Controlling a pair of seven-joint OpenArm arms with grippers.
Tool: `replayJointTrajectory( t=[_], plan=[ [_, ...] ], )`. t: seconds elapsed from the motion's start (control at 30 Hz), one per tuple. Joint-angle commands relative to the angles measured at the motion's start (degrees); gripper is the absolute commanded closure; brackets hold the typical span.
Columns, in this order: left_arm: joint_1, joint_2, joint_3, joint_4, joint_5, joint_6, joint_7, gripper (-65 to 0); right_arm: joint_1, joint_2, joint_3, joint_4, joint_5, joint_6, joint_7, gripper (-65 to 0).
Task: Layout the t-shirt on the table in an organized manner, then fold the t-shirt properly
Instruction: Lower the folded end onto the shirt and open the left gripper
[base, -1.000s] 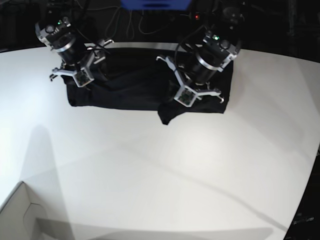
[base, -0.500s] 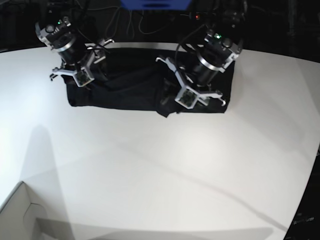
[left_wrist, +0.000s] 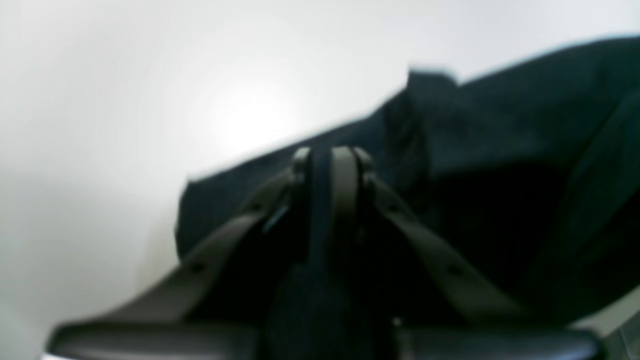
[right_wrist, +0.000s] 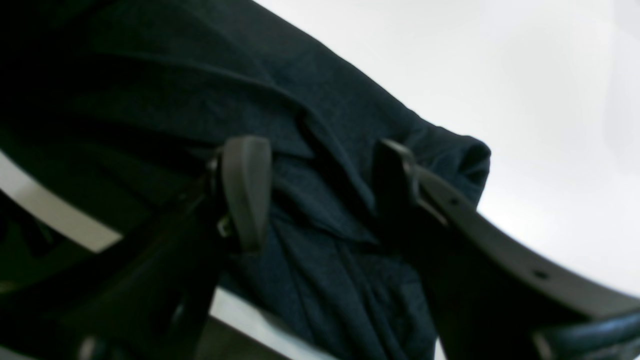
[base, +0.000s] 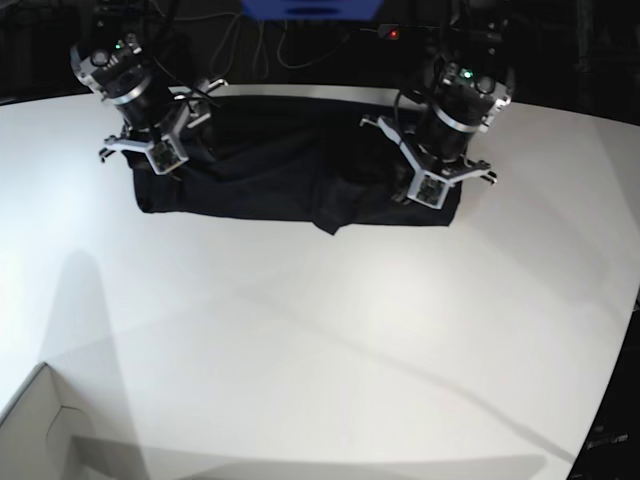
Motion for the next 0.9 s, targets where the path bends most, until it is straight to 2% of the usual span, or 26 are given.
replayJointTrajectory(
  t=[0.0,0.23,0.4,0.6,0.73,0.87],
  plan=[
    [0.3,0.0,0.4,0.7,-0.2,-0.1,-1.6,-1.5,0.1,0.1,0.1,0.9,0.7,-0.1,1.4,-32.9],
    [1.1,0.0,2.1,-3.6,-0.7,-0.3,-1.6,-0.2,0.1,0.1,0.1,0.9,0.7,-0.1,1.4,-32.9],
    [1.1,-2.8,13.2,-2.1,-0.7,-0.3,-1.8,-0.2,0.2,0.1,0.1,0.9,0.7,-0.1,1.4,-32.9],
    [-0.8,-3.7,24.1,-1.8,-0.7,-0.3,-2.0,-0.2,0.2,0.1,0.1,0.9,0.7,-0.1,1.4,-32.9],
    [-0.7,-3.7,24.5,-0.3,-0.7,-0.3,-1.8,-0.1,0.1,0.1,0.3,0.9,0.7,-0.1,1.4,-32.9],
    [0.0,-6.1,22.2,3.9,-0.7,-0.3,-1.9,-0.1,0.1,-0.9,2.9,0.9,0.7,-0.1,1.4,-33.3]
  ],
)
